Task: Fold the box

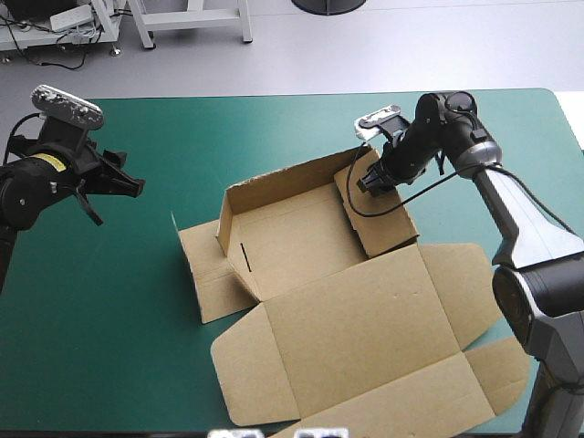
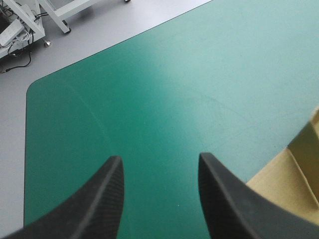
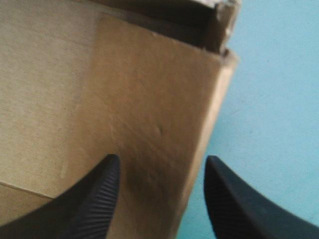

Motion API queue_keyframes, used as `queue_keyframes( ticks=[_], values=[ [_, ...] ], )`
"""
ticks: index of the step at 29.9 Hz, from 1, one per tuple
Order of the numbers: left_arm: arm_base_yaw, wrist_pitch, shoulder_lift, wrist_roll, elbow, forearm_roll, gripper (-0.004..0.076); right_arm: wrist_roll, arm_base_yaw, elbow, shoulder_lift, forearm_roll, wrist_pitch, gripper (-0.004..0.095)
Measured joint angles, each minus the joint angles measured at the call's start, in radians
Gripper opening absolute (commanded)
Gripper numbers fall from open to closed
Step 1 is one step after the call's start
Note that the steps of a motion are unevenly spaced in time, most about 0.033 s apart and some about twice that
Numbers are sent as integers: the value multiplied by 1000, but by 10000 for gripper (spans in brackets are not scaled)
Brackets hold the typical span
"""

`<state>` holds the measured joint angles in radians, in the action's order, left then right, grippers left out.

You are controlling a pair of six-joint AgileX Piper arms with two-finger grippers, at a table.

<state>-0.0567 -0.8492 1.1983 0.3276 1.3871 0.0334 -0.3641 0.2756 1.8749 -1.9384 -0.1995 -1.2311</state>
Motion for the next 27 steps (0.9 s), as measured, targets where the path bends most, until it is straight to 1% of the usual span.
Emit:
queue_keyframes(
  ticks=[5,12,15,18,21,23,25,27],
  values=[
    [0,0,0,6,0,2,344,44,0,36,14,1,-4,667],
    [0,0,0,7,0,6,344,66,5,-93,86,-1,-6,666],
    [0,0,1,7,0,8,344,60,7,-140,78,-2,-6,655],
    [0,0,6,7,0,15,344,53,8,-150,47,-19,-6,617],
    [0,0,7,8,0,21,344,47,8,-150,-1,-30,-2,537],
    [0,0,7,9,0,22,344,43,8,-150,-31,-31,0,460],
    [0,0,8,10,0,22,344,43,8,-150,-58,-31,2,358],
    [0,0,8,11,0,25,344,41,8,-150,-67,-31,3,177]
  ],
)
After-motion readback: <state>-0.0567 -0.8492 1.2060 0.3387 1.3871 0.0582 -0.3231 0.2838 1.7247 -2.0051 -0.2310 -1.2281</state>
